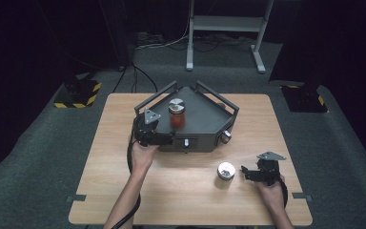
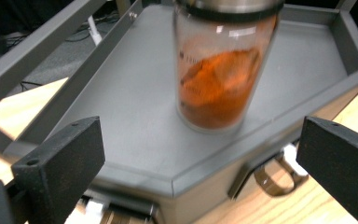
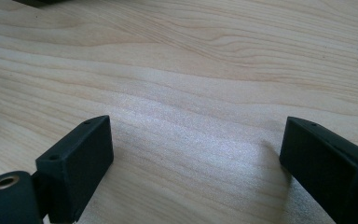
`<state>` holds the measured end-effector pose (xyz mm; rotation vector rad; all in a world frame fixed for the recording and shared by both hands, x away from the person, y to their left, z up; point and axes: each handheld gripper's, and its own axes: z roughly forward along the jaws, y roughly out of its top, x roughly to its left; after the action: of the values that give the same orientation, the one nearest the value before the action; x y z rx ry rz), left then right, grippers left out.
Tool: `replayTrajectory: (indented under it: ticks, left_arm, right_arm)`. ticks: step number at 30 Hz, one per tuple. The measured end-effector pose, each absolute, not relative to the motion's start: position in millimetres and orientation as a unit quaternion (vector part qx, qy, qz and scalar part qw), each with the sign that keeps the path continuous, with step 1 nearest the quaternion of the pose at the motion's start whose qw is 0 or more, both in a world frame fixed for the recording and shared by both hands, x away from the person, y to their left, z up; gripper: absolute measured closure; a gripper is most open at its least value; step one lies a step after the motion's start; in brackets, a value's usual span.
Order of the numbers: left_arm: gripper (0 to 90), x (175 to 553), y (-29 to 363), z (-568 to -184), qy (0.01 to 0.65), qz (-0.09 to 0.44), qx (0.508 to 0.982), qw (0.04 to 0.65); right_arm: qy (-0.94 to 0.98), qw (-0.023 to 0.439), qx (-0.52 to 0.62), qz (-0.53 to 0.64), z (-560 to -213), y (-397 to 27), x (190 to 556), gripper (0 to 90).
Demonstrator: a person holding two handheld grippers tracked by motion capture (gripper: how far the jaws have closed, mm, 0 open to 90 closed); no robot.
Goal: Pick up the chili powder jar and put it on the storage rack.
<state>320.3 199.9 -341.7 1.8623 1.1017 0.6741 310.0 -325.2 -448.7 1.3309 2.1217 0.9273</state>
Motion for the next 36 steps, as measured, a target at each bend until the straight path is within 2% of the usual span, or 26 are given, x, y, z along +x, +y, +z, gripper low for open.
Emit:
replayTrajectory:
  ticks: [18,36]
  left_arm:
    - [2.7,291.6,209.2,-391.0,0.452,0.242,0.755,0.408]
    - [2.7,293.8,200.3,-436.4,0.475,0.203,0.769,0.375]
  right_arm:
    - [0.773,0.233,0.485,0.337,-448.7,-325.1,310.0,9.4]
    - [0.773,0.233,0.484,0.337,-448.7,-325.1,310.0,9.4]
